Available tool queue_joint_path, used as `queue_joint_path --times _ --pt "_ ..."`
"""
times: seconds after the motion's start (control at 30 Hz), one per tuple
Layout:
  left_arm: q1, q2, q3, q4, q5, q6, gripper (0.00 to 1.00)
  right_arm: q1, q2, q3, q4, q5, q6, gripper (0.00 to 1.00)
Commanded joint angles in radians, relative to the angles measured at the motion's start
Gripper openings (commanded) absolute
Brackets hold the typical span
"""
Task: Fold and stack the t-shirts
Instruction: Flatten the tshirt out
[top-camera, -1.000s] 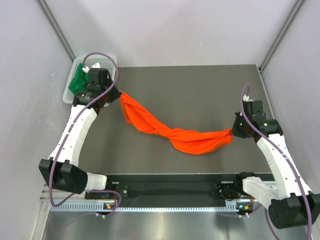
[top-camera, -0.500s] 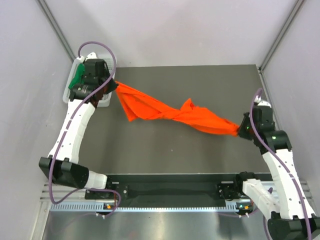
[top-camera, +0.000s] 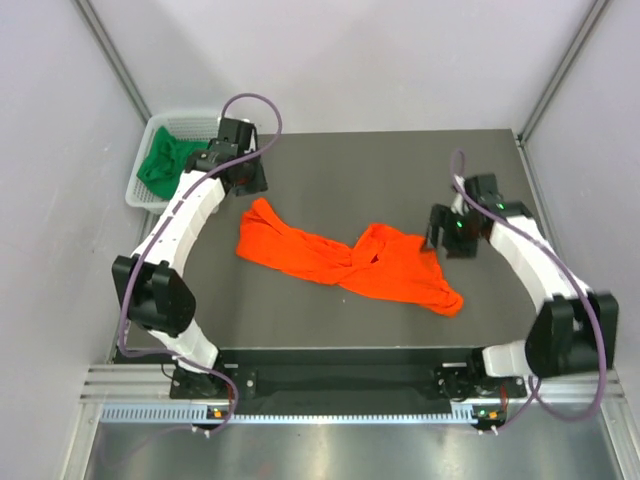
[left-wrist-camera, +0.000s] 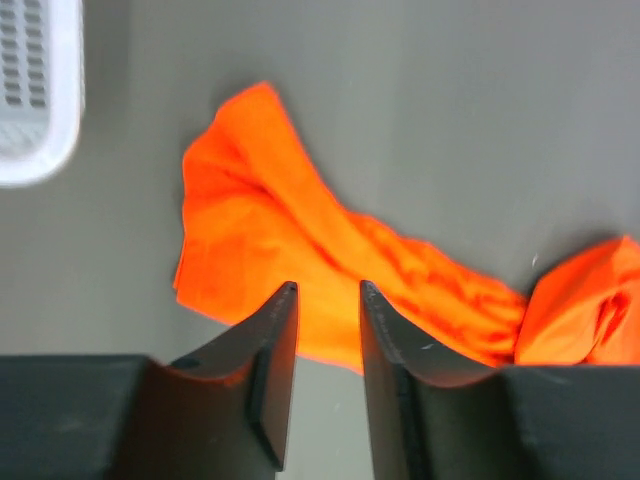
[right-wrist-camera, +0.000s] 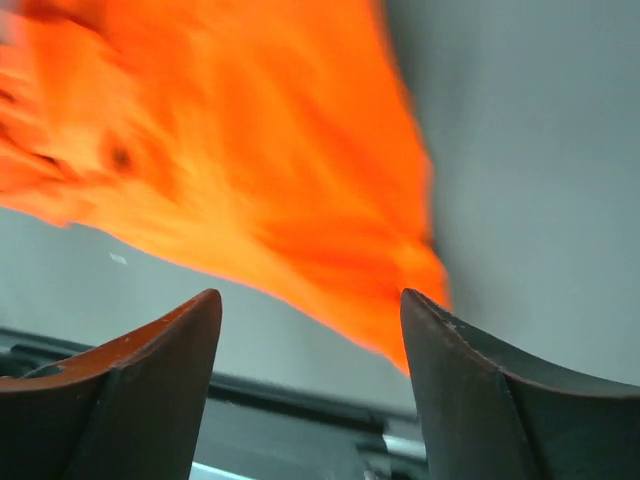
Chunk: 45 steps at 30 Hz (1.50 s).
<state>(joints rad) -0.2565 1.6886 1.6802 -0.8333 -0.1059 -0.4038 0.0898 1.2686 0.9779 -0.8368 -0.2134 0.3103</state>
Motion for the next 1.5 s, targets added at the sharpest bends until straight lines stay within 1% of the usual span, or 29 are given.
queue_joint_path --times 0.0,0.03,0.1,0.13,0.17,0.2,0.23,0.27,0.3,0.37,0.43,0.5,0.57,0.73,0.83,0.87,0.97,1.07,1.1,1.13,1.17,1.2,1.27,1.3,1.33,1.37,1.4,1.47 --pt "0.008 -0.099 -0.091 0.01 0.037 0.048 0.34 0.106 0.158 0.186 0.171 -0.098 -0.04 0.69" --pt "0.008 -0.133 -0.15 0.02 0.043 0.051 0.33 0.149 0.242 0.218 0.18 -0.099 -0.031 0.65" --pt "0.008 -0.168 -0.209 0.04 0.083 0.06 0.33 0.178 0.319 0.3 0.202 -0.11 0.005 0.57" --pt "0.008 -0.2 -0.268 0.068 0.095 0.057 0.33 0.194 0.38 0.321 0.205 -0.106 0.022 0.55" --pt "0.008 -0.211 -0.295 0.077 0.133 0.039 0.35 0.199 0.409 0.355 0.203 -0.1 0.035 0.54" --pt "0.008 -0.22 -0.319 0.086 0.149 0.031 0.39 0.2 0.432 0.369 0.197 -0.072 0.059 0.54" --pt "0.008 -0.224 -0.356 0.098 0.162 0.019 0.4 0.203 0.471 0.381 0.191 -0.051 0.067 0.55" --pt "0.008 -0.219 -0.367 0.099 0.161 0.011 0.4 0.203 0.489 0.399 0.186 -0.034 0.067 0.58" --pt "0.008 -0.213 -0.373 0.091 0.15 0.005 0.4 0.203 0.503 0.409 0.183 -0.014 0.066 0.59" --pt "0.01 -0.19 -0.366 0.068 0.13 0.0 0.4 0.205 0.544 0.436 0.185 -0.014 0.062 0.59" --pt "0.01 -0.158 -0.347 0.066 0.126 0.01 0.39 0.221 0.58 0.452 0.179 -0.026 0.072 0.56" --pt "0.011 -0.129 -0.311 0.051 0.147 0.019 0.36 0.237 0.601 0.466 0.17 -0.037 0.085 0.48" --pt "0.011 -0.084 -0.281 0.037 0.172 0.013 0.35 0.255 0.609 0.45 0.174 -0.03 0.101 0.43" --pt "0.011 -0.01 -0.221 0.037 0.25 -0.03 0.33 0.257 0.633 0.418 0.208 -0.056 0.122 0.43" --pt "0.011 0.011 -0.191 0.023 0.256 -0.027 0.33 0.257 0.663 0.432 0.202 -0.075 0.127 0.43" --pt "0.011 0.014 -0.183 0.019 0.253 -0.026 0.33 0.257 0.667 0.429 0.203 -0.075 0.127 0.39" --pt "0.011 0.013 -0.168 0.005 0.239 -0.013 0.34 0.258 0.667 0.409 0.202 -0.067 0.121 0.35" --pt "0.011 0.006 -0.172 0.005 0.242 -0.01 0.33 0.257 0.65 0.377 0.219 -0.067 0.112 0.33" --pt "0.011 0.005 -0.174 0.007 0.248 -0.01 0.33 0.255 0.647 0.372 0.229 -0.075 0.108 0.3" --pt "0.011 0.005 -0.174 0.007 0.261 -0.01 0.35 0.257 0.646 0.367 0.234 -0.083 0.108 0.27" --pt "0.01 0.003 -0.175 0.016 0.297 -0.009 0.36 0.257 0.649 0.367 0.235 -0.095 0.104 0.19" --pt "0.01 -0.003 -0.186 0.031 0.336 -0.007 0.37 0.257 0.647 0.369 0.234 -0.101 0.101 0.13" --pt "0.0 -0.01 -0.201 0.109 0.417 -0.001 0.44 0.257 0.634 0.372 0.222 -0.106 0.09 0.01" --pt "-0.009 -0.017 -0.218 0.146 0.492 -0.003 0.57 0.257 0.62 0.366 0.216 -0.1 0.089 0.0" --pt "-0.019 -0.015 -0.221 0.175 0.523 -0.006 0.66 0.257 0.576 0.348 0.209 -0.098 0.085 0.0" --pt "-0.035 -0.01 -0.223 0.203 0.547 -0.01 0.78 0.257 0.549 0.335 0.206 -0.093 0.085 0.0" --pt "-0.071 0.009 -0.223 0.273 0.561 -0.015 0.8 0.257 0.498 0.32 0.202 -0.09 0.084 0.0" --pt "-0.139 0.042 -0.214 0.334 0.572 -0.032 0.82 0.257 0.448 0.269 0.202 -0.093 0.084 0.0"
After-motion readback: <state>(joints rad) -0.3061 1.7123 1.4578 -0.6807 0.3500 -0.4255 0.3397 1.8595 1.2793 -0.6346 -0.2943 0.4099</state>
